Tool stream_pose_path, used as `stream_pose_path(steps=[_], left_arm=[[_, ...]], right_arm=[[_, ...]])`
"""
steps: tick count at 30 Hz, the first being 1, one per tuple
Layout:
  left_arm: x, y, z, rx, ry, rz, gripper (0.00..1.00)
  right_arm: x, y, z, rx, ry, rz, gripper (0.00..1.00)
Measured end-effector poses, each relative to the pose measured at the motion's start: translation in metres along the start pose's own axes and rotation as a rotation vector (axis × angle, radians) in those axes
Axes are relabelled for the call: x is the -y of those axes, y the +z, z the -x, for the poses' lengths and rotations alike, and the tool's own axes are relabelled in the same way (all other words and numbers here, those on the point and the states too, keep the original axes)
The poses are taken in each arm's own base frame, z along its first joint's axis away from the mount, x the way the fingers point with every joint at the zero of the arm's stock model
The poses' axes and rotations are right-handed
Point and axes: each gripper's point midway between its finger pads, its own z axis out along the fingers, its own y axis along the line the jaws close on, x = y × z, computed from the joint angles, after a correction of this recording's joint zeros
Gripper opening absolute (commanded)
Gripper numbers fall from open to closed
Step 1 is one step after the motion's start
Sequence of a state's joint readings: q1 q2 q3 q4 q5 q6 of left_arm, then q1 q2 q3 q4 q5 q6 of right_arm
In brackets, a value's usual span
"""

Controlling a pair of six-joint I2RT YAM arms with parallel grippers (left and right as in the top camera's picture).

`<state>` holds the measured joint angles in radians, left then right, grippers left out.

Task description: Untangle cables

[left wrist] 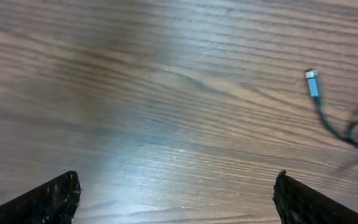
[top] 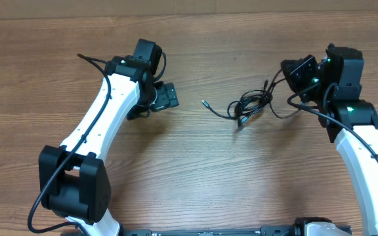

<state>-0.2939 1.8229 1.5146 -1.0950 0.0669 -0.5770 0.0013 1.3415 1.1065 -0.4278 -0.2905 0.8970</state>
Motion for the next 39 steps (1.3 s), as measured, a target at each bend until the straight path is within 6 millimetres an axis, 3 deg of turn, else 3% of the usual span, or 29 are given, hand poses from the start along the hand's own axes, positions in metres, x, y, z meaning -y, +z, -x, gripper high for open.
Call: stream_pose_path(steps=[3, 8, 10, 14, 24, 33, 39], left_arm=[[0.016, -0.001, 0.002, -0.001, 0.017, -0.083, 1.0], [0.057, -0.007, -0.01, -0.052, 0.118, -0.275, 0.99], [0.076, -0.01, -0.024, -0.09, 0.174, -0.347, 0.99], [0.101, -0.013, -0.042, -0.115, 0.254, -0.407, 0.99], [0.119, -0.017, -0.038, -0.063, 0.31, -0.458, 0.99], [0.108, -0.003, -0.025, -0.018, 0.298, -0.366, 1.0], [0.114, 0.003, -0.029, -0.041, 0.334, -0.402, 0.99]], right_arm=[[-0.019, 0.005, -0.009, -0.054, -0.024, 0.088, 0.04], [-0.07, 0.004, -0.043, -0.177, -0.073, 0.29, 0.04], [-0.104, -0.004, -0.062, -0.243, -0.068, 0.42, 0.04], [-0.149, -0.025, -0.078, -0.317, -0.046, 0.599, 0.04], [-0.169, -0.037, -0.108, -0.452, 0.048, 0.647, 0.04], [-0.195, -0.058, -0.105, -0.474, 0.057, 0.777, 0.04], [-0.193, -0.056, -0.107, -0.502, 0.092, 0.756, 0.04]])
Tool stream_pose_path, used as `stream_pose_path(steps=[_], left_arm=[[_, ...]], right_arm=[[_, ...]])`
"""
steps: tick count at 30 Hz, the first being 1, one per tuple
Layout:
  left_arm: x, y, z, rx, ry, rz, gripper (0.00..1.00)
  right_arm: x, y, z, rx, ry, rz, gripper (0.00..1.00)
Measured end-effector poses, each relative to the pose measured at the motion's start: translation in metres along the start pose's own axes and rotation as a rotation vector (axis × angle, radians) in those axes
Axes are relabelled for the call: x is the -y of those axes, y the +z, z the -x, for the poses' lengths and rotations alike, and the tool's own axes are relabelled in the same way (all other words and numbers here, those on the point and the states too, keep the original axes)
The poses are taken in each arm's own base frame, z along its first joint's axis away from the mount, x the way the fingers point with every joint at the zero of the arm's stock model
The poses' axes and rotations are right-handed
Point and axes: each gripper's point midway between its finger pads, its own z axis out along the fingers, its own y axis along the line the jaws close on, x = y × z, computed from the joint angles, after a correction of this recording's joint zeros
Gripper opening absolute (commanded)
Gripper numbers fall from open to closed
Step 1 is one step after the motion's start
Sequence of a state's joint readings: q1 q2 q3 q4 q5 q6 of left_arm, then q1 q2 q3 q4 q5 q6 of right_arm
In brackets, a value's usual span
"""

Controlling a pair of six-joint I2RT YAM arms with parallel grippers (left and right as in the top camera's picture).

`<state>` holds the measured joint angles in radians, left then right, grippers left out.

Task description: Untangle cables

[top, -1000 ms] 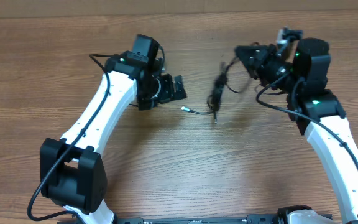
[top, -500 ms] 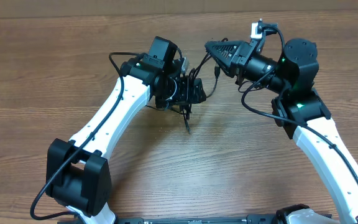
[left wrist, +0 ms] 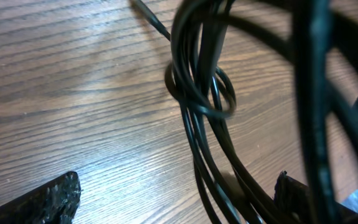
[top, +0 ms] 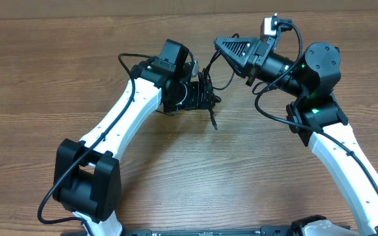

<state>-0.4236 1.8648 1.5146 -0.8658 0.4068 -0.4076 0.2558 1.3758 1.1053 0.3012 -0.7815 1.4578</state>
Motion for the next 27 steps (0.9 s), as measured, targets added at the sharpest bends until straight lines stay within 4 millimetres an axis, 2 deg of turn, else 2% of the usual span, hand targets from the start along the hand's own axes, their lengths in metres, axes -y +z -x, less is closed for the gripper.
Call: stream_pose_path(steps=[3, 4, 5, 8, 11, 13, 16, 17, 22, 27], left_arm=[[0.002, 0.0, 0.0, -0.003, 0.002, -0.009, 1.0], [0.002, 0.0, 0.0, -0.002, 0.003, -0.009, 0.94], [0.002, 0.0, 0.0, -0.003, 0.006, -0.012, 0.71], [0.006, 0.0, 0.004, 0.015, 0.03, -0.031, 0.43], [0.011, -0.001, 0.013, 0.048, 0.056, -0.051, 0.31], [0.014, -0.001, 0.017, 0.064, 0.064, -0.062, 0.28], [0.018, -0.001, 0.018, 0.068, 0.069, -0.082, 0.08], [0.019, -0.001, 0.019, 0.069, 0.07, -0.088, 0.04], [0.014, -0.001, 0.018, 0.067, 0.063, -0.061, 0.04], [-0.012, -0.003, 0.012, 0.056, 0.025, 0.08, 0.07]], right_arm=[[0.001, 0.0, 0.0, 0.0, 0.008, -0.003, 0.04], [0.001, 0.0, 0.0, 0.0, 0.011, -0.003, 0.04], [0.001, 0.0, 0.0, 0.0, 0.01, -0.003, 0.04], [0.001, 0.0, 0.0, -0.001, 0.012, -0.003, 0.04], [0.001, 0.0, 0.0, -0.001, 0.013, -0.004, 0.04], [0.001, 0.0, 0.0, 0.0, 0.013, -0.004, 0.04], [0.001, 0.0, 0.0, 0.0, 0.011, -0.004, 0.04], [0.001, 0.0, 0.0, -0.001, 0.013, -0.005, 0.04], [0.004, 0.001, 0.002, 0.001, 0.015, -0.01, 0.04], [0.012, -0.006, 0.016, 0.031, 0.024, -0.023, 0.04]])
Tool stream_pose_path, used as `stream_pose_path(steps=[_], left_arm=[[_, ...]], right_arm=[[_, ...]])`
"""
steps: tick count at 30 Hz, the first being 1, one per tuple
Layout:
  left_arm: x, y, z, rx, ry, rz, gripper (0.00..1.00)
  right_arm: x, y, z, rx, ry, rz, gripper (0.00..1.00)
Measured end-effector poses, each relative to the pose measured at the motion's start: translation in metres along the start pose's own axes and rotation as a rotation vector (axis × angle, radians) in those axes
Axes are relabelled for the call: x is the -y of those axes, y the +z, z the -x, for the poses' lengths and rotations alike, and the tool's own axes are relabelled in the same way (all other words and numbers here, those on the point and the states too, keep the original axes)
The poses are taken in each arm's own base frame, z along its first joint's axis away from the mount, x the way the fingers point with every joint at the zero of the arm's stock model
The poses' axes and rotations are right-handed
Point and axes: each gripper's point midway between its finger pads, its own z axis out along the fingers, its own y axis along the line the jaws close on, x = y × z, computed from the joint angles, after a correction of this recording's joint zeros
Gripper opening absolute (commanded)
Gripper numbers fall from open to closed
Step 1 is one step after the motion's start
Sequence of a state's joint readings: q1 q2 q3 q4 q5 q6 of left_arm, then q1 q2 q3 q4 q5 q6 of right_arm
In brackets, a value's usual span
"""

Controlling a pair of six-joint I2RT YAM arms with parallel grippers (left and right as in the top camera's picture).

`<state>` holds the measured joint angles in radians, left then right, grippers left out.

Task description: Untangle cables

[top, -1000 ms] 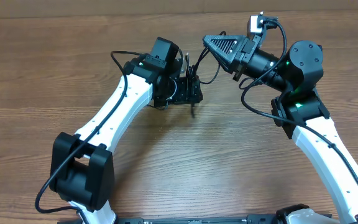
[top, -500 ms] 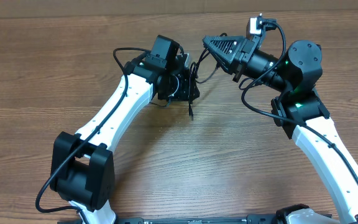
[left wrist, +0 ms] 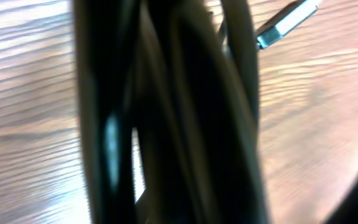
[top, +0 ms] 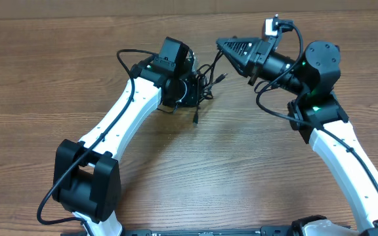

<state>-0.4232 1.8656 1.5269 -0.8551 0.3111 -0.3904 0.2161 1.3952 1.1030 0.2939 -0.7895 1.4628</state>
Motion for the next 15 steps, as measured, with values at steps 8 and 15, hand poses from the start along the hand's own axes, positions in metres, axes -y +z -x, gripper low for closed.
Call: stream_pose_path(steps=[8, 15], left_arm=[[-0.026, -0.007, -0.001, 0.01, -0.012, 0.16, 0.1], [-0.05, -0.006, -0.009, -0.01, -0.027, 0.272, 0.11]], right_arm=[[0.013, -0.041, 0.058, 0.144, -0.037, -0.031, 0.04], [0.02, -0.106, 0.12, 0.342, -0.085, -0.08, 0.04]])
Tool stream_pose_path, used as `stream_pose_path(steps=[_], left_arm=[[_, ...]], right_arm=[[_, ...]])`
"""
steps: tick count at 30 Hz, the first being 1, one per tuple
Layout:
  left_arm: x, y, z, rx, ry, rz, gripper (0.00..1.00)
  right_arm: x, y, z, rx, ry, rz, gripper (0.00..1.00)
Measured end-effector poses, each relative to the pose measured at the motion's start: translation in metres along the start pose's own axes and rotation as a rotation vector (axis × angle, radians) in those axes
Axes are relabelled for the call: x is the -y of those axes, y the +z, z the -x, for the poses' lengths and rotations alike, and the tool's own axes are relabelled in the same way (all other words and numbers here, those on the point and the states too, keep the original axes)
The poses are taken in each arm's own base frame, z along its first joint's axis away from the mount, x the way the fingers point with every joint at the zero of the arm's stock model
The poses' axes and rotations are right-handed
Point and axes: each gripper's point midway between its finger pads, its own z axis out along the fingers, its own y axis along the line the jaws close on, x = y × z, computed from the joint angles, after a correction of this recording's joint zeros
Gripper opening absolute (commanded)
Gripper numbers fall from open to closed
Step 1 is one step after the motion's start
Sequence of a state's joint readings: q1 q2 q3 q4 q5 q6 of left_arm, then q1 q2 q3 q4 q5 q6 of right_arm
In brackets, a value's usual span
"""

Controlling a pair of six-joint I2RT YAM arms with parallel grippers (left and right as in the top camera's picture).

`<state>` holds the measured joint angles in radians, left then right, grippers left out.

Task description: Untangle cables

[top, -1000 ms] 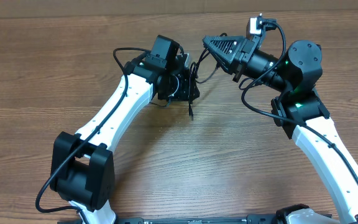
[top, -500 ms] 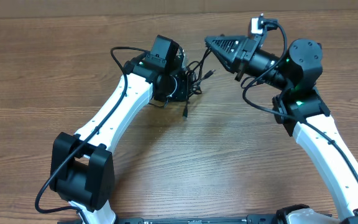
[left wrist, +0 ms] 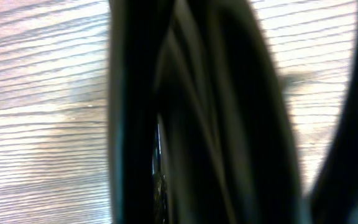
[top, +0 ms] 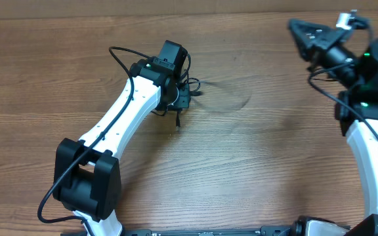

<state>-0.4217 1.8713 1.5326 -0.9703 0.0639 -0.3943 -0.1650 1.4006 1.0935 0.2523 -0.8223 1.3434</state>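
Note:
The black cable bundle (top: 186, 89) is bunched at my left gripper (top: 180, 98), which is shut on it left of the table's middle. One loose end with a plug (top: 176, 123) hangs down from the bundle toward the table. In the left wrist view thick, blurred black cable strands (left wrist: 197, 124) fill the frame right in front of the camera and hide the fingers. My right gripper (top: 296, 26) is high at the far right, well away from the bundle. Its fingers taper to a point and no cable shows between them.
The wooden table (top: 241, 170) carries a faint blurred smudge (top: 231, 98) to the right of the bundle. The left arm's own wiring loop (top: 118, 58) arches over its forearm. The right arm's white link (top: 373, 157) runs down the right edge.
My right gripper was beside the bundle at top centre and is now far off at the top right. The left gripper with the bundle has shifted slightly left, and the bundle looks smaller.
The tangle lay on the table between both arms, and the left gripper was open over bare wood. Later the left gripper held the bundle lifted at top centre, with the right gripper's tip at it. Now the right gripper is far right while the left keeps the bundle.

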Motion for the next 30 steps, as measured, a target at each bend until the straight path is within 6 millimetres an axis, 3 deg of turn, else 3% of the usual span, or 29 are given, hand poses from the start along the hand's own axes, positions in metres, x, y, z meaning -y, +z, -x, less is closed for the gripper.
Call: stream_pose_path(steps=[7, 8, 10, 12, 15, 21, 26, 30], left_arm=[[-0.006, 0.002, 0.001, 0.003, -0.006, 0.028, 0.04], [-0.006, 0.002, 0.001, 0.004, -0.01, 0.028, 0.04], [-0.002, 0.002, 0.002, 0.007, -0.018, 0.007, 0.04], [0.007, 0.002, 0.006, 0.015, -0.018, -0.043, 0.04], [0.025, 0.0, 0.009, 0.017, -0.009, -0.145, 0.04], [0.055, -0.007, 0.007, -0.012, 0.007, -0.319, 0.04], [0.078, -0.018, 0.004, -0.046, 0.017, -0.478, 0.04], [0.084, -0.023, 0.003, -0.063, 0.016, -0.538, 0.04]], right_arm=[[0.024, -0.016, 0.014, 0.027, -0.023, -0.088, 0.04], [0.03, -0.017, 0.013, 0.022, -0.01, -0.113, 0.06], [0.041, -0.018, 0.007, 0.003, 0.006, -0.152, 0.21], [0.05, -0.015, -0.004, -0.035, 0.004, -0.184, 0.35], [0.059, -0.004, -0.035, -0.129, -0.037, -0.222, 0.47], [0.076, 0.011, -0.092, -0.286, -0.094, -0.292, 0.49], [0.107, 0.019, -0.113, -0.324, -0.093, -0.404, 0.54], [0.124, 0.03, -0.128, -0.364, -0.108, -0.441, 0.55]])
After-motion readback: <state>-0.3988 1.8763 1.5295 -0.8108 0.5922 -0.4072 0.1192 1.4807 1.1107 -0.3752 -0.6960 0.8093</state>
